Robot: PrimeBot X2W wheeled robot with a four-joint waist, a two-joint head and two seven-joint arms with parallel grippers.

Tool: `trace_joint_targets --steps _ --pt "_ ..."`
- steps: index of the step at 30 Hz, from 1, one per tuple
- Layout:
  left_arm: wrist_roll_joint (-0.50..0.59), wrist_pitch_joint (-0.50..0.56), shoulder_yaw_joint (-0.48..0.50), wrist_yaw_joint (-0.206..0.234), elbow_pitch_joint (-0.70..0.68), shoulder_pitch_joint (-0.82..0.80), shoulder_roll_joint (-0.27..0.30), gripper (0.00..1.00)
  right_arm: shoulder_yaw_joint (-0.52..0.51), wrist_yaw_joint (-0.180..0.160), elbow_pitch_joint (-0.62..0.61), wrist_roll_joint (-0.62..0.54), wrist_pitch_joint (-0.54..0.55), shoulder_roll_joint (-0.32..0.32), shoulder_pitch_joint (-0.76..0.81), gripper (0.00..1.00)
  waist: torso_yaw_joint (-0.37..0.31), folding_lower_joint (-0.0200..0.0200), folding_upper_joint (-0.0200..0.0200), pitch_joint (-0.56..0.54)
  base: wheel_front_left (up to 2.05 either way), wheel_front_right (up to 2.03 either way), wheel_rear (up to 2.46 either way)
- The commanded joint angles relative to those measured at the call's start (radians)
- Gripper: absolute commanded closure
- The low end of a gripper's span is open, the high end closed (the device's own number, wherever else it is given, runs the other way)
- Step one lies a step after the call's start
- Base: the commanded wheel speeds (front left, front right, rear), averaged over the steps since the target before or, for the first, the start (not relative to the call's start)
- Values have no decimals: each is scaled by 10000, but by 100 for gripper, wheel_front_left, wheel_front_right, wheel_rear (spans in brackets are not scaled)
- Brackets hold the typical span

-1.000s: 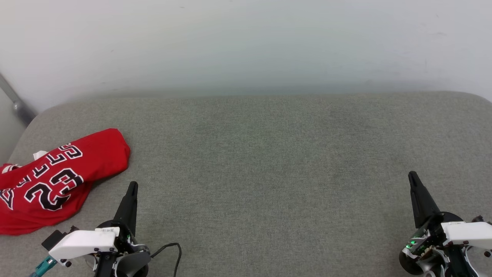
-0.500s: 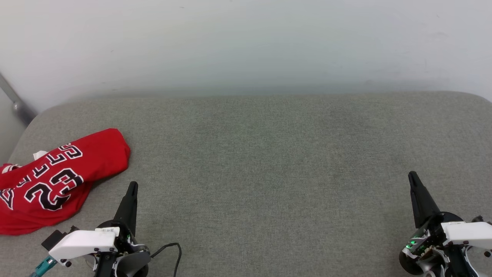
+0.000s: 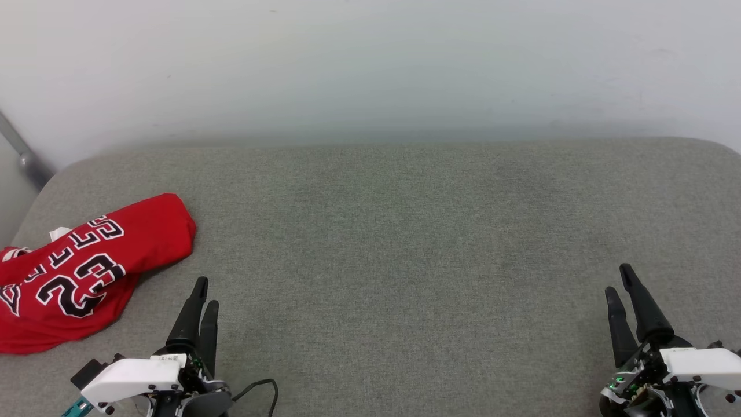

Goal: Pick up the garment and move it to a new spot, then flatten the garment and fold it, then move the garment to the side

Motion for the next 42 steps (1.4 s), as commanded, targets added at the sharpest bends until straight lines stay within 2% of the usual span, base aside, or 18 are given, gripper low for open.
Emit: trace_joint_targets --steps 1,8,14,39,42 --pt "-120 -81 -115 -7 -277 -203 16 0 64 2 -274 5 -91 -7 -163 0 -2 0 0 0 0 0 0" --pt "-51 -439 -551 -7 -642 -177 18 0 312 2 -539 -254 -436 -59 -34 0 -3 0 0 -16 0 0 0" --pt "759 -787 -946 -7 -799 -186 111 0 567 2 -674 -1067 -751 -186 31 0 11 0 0 -41 0 0 0" --pt "6947 -1767 -1473 100 -1297 -69 43 0 897 1 -1379 -6398 -1414 -170 254 0 33 0 0 -119 0 0 0" --pt "7396 -1837 -1533 121 -1298 -64 63 0 889 1 -1403 -6846 -1403 -171 248 0 40 0 0 -120 0 0 0"
